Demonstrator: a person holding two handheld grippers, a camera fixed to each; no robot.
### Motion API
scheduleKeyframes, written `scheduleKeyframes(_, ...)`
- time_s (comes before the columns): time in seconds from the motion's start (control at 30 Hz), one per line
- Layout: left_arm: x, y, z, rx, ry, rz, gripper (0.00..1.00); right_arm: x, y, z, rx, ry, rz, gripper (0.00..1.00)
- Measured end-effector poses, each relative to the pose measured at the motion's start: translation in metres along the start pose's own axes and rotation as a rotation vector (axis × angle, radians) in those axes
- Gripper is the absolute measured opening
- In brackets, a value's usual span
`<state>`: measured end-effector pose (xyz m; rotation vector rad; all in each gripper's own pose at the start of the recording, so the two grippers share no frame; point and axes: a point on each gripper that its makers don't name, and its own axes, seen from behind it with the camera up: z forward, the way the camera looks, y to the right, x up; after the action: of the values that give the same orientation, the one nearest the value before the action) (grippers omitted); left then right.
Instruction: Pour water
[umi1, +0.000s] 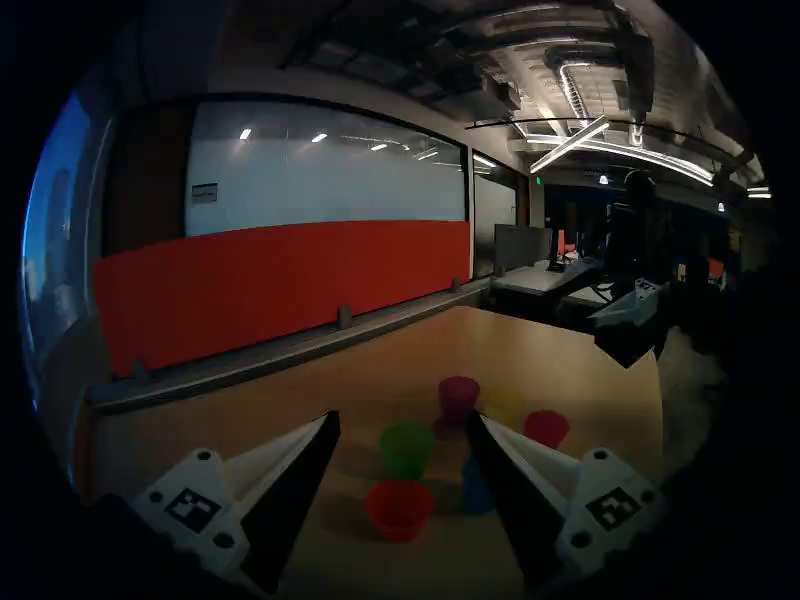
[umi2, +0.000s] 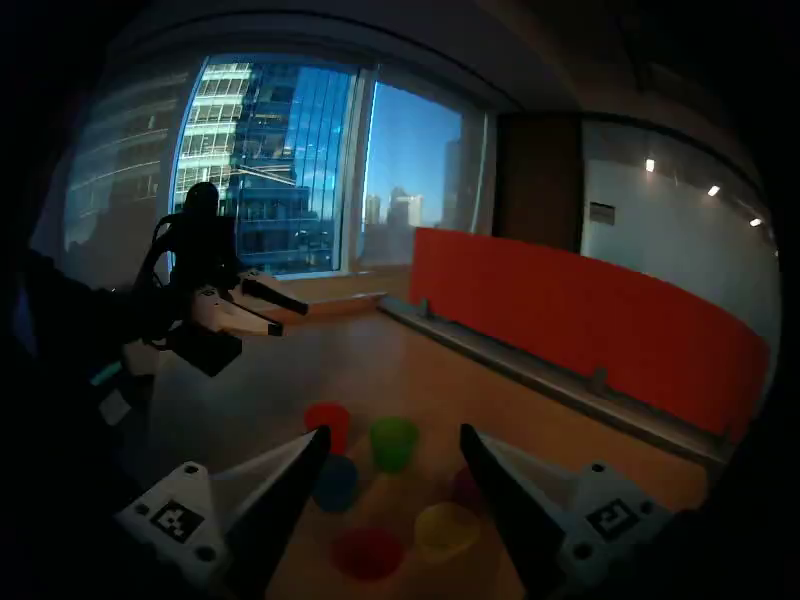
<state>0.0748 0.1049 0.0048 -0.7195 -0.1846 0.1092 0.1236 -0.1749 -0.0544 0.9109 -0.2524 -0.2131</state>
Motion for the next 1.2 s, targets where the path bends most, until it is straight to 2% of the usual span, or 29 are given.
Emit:
scheduleKeyframes(0.37,-0.018,0.008,0.01,-0.032,-0.034,0.046,0.93,-0.029,-0.011,0.013,0.039,-0.053,-0.013,1.0)
scheduleKeyframes(0.67,-0.034,0.009,0.024,-0.045,-0.086,0.072,0.92,-0.049,-0.017,0.024,0.067,-0.102,-0.022,1.0)
scheduleKeyframes(1.2,-0.053,0.012,0.052,-0.079,-0.142,0.088,0.93,-0.081,-0.03,0.053,0.134,-0.176,-0.038,1.0)
